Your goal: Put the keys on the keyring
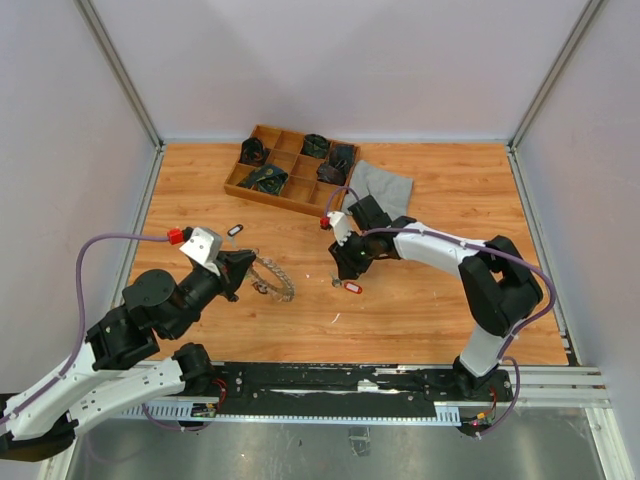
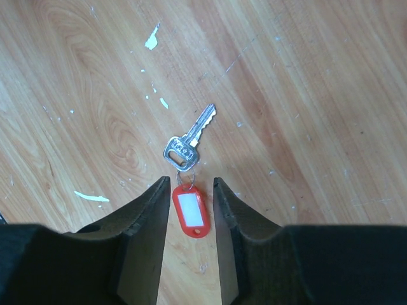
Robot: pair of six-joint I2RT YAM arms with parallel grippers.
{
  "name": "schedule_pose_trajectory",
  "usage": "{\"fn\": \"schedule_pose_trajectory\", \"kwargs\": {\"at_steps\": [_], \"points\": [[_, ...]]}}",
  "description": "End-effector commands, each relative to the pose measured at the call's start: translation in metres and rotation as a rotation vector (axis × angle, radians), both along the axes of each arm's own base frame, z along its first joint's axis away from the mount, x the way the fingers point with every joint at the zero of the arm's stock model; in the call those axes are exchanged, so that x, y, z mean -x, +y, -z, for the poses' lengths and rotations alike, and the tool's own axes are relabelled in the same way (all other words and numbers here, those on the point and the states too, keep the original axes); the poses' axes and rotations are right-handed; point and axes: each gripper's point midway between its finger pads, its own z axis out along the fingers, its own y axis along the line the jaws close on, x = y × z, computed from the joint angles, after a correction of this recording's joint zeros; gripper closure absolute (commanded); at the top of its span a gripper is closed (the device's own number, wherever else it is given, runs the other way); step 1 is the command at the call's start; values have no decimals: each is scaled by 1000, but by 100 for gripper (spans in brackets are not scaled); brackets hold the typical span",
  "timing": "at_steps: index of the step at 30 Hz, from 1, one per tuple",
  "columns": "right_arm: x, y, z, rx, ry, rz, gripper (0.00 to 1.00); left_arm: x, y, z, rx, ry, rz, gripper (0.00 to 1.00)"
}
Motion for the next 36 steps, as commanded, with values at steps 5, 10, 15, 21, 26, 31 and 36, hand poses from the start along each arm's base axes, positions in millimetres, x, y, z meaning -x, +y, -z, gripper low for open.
{"fn": "schedule_pose_trajectory", "kwargs": {"at_steps": [5, 10, 15, 21, 26, 31, 36], "points": [[8, -5, 7, 49, 122, 18, 63, -3, -4, -14, 50, -39, 1, 99], [9, -1, 13, 47, 152, 6, 61, -3, -4, -14, 47, -40, -1, 99], [9, -2, 21, 60, 166, 7, 60, -3, -3, -14, 44, -38, -3, 99], [12, 1, 22, 48, 186, -3, 66, -3, -2, -14, 43, -39, -9, 99], [13, 2, 24, 46, 196, -5, 68, -3, -2, -13, 43, -39, -8, 100], [14, 3, 26, 47, 207, -5, 74, -4, -2, -14, 42, -40, -10, 99], [13, 1, 26, 52, 201, -3, 86, -4, -2, -14, 42, -40, -11, 100]]}}
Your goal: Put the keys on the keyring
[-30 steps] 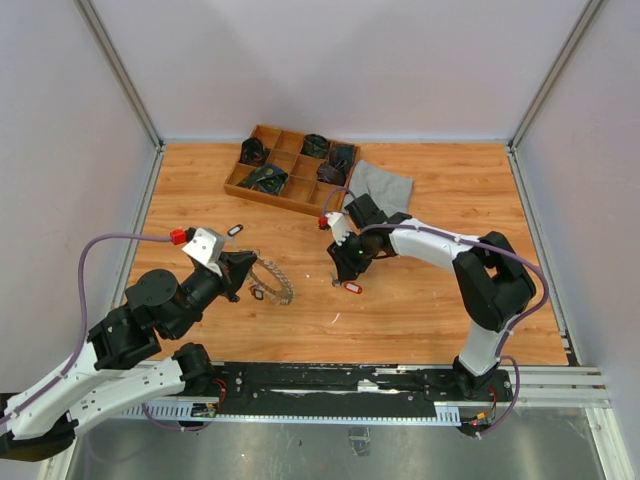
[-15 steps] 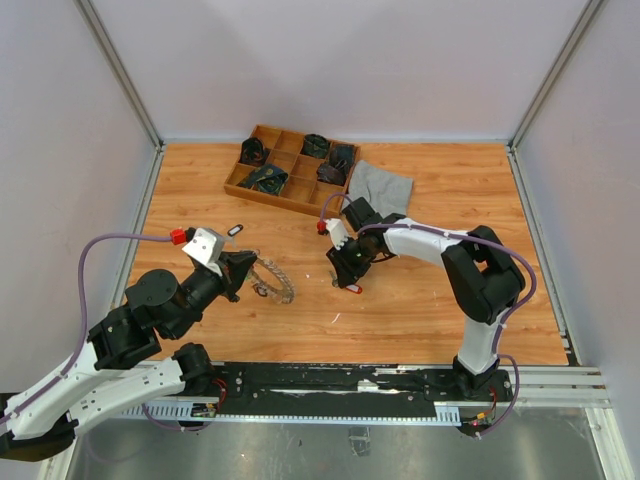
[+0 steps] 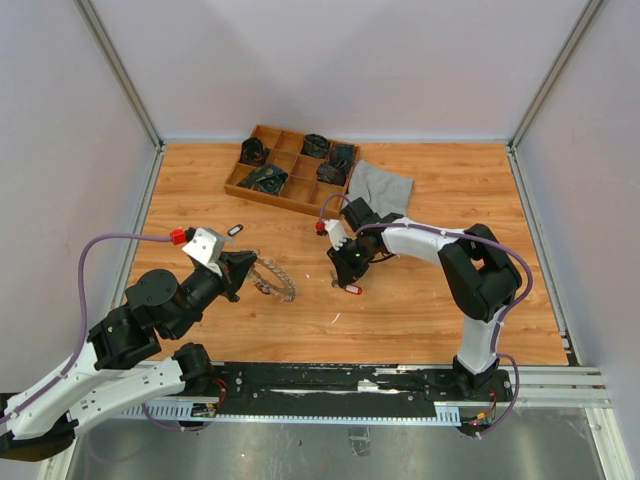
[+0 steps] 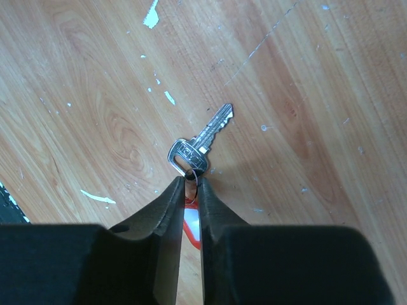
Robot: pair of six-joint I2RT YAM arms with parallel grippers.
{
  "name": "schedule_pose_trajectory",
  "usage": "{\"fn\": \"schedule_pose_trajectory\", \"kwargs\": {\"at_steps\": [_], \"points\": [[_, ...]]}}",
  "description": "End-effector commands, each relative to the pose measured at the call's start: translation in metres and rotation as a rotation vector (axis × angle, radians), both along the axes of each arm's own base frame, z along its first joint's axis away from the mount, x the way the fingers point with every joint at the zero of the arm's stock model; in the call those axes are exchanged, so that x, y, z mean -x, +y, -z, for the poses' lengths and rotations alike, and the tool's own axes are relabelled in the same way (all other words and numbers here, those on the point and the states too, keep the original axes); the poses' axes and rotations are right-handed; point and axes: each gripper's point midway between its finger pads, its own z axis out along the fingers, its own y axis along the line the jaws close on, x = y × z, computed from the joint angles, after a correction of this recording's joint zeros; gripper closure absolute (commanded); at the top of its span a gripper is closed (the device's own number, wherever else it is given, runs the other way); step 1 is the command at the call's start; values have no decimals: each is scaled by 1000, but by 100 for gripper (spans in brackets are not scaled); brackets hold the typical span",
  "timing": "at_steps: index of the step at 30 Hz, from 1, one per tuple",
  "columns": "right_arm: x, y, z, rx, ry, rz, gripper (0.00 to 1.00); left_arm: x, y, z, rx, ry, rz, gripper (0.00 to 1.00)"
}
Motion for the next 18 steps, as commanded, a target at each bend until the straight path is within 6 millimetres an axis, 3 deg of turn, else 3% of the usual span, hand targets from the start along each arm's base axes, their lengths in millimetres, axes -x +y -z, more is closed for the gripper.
{"fn": "schedule_pose_trajectory", "kwargs": {"at_steps": [1, 6, 12, 18], "points": [[-3, -1, -5, -3, 12, 12, 89, -3, -1, -19, 54, -48, -11, 100], [-5, -3, -18, -8, -23, 15, 99, -3, -1, -20, 56, -49, -9, 100], [-5, -13, -51, -29, -127, -5, 99, -2, -7, -19, 63, -43, 10, 99], [2, -24, -89, -84, -262, -7, 100, -3, -25, -21, 67, -49, 68, 100]]}}
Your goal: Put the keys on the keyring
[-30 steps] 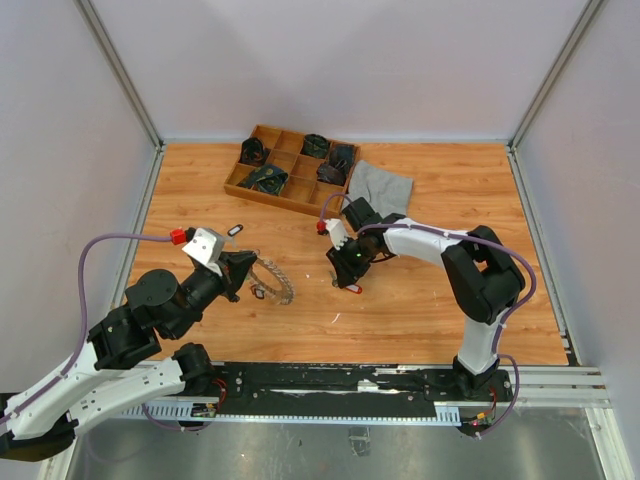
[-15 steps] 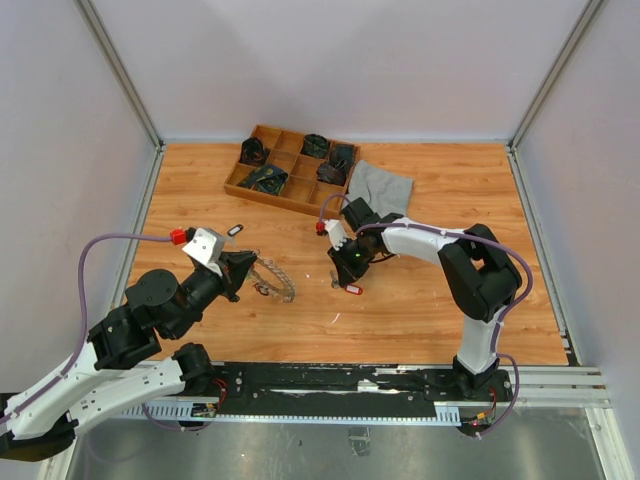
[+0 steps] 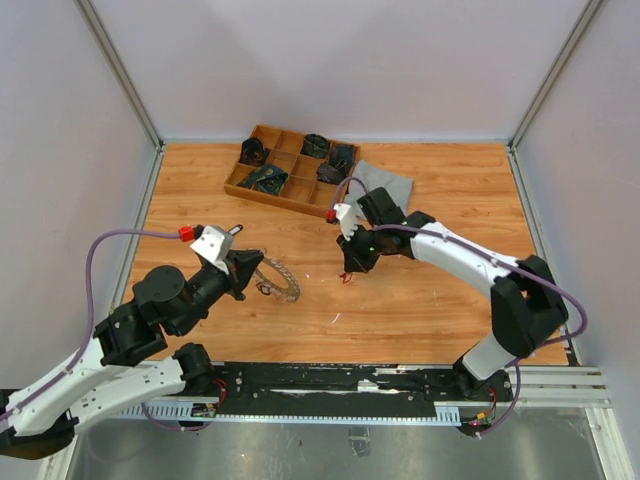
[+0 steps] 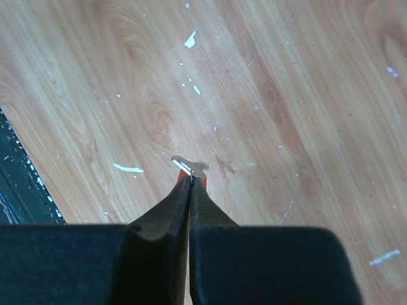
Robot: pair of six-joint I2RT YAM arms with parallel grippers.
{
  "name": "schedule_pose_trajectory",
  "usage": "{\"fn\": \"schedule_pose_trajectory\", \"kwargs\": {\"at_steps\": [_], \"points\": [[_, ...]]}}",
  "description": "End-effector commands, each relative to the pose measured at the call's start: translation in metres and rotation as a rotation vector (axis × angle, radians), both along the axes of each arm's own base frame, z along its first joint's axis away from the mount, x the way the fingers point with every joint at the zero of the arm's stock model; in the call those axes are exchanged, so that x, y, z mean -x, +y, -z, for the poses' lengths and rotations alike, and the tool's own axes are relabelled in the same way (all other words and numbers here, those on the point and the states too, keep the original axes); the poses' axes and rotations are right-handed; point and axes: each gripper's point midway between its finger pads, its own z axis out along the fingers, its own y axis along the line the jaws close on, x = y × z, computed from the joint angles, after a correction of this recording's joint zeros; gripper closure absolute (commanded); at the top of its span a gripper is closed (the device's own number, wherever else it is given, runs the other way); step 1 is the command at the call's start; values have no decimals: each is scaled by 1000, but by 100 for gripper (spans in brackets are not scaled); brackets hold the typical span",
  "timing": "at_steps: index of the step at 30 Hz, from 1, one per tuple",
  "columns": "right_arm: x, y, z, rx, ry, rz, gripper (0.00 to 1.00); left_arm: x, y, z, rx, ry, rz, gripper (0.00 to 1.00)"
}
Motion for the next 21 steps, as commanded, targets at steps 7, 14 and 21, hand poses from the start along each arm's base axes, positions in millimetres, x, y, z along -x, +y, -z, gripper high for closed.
{"fn": "schedule_pose_trajectory", "kwargs": {"at_steps": [7, 14, 21], "points": [[16, -27, -67, -132, -256, 20, 99, -6, -40, -21, 49, -61, 109, 99], [39, -34, -131, -329, -469, -7, 99, -12, -69, -35, -4, -106, 187, 99], [65, -47, -202, -477, -618, -23, 99, -22, -103, -63, -12, -165, 258, 99]]}}
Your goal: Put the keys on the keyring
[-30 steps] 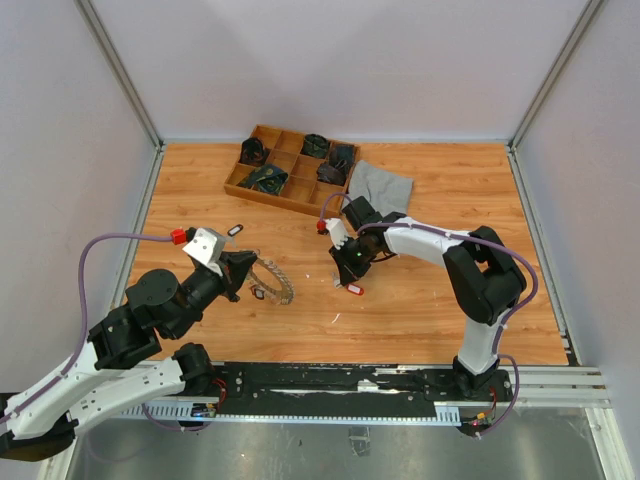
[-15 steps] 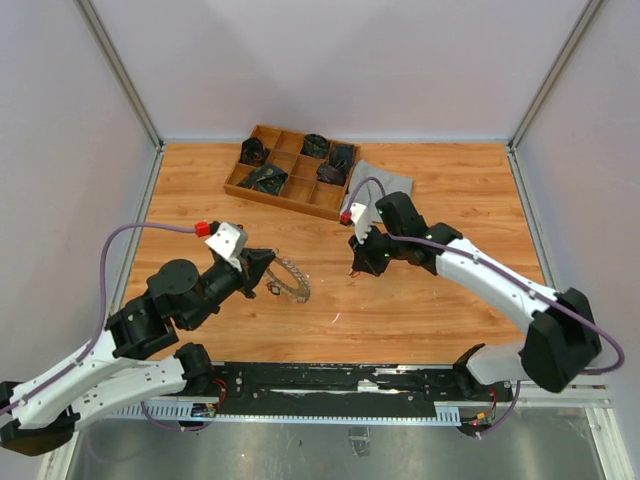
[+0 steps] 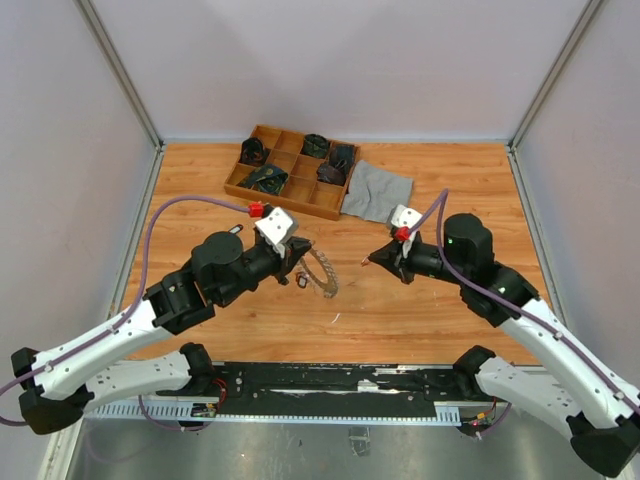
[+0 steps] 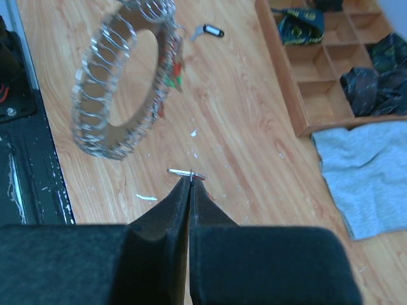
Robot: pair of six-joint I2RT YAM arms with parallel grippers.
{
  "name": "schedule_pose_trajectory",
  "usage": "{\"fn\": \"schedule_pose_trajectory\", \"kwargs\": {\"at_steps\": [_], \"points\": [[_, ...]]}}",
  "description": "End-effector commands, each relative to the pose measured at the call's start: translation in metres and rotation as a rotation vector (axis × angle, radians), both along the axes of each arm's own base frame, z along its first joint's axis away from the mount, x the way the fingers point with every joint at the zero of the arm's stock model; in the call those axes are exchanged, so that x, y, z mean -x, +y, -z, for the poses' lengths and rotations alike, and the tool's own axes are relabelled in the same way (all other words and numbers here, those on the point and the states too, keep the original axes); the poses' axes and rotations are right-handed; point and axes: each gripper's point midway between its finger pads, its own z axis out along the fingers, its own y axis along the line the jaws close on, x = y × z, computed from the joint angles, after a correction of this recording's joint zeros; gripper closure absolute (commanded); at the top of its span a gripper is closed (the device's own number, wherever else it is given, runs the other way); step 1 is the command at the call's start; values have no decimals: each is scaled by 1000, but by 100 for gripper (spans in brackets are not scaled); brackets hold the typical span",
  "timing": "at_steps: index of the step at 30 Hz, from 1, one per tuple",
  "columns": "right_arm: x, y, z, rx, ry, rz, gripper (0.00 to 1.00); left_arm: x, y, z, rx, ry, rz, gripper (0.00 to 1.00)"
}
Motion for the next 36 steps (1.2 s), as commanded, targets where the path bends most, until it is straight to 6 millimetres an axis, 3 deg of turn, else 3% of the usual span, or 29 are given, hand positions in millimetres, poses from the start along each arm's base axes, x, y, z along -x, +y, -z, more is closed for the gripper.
{"fn": "schedule_pose_trajectory", "kwargs": {"at_steps": [1, 11, 17, 36], "points": [[14, -6, -49, -92, -101, -28, 99, -1, -22, -68, 125, -143, 78, 99], [38, -13, -112, -119, -107, -78, 99, 10, -70, -107, 151, -238, 294, 100], [39, -11, -136, -138, -119, -89, 99, 14, -84, -112, 143, -269, 364, 100], [22, 10, -130, -122, -67, -127, 99, 8, -97, -107, 87, -259, 386, 99]]}}
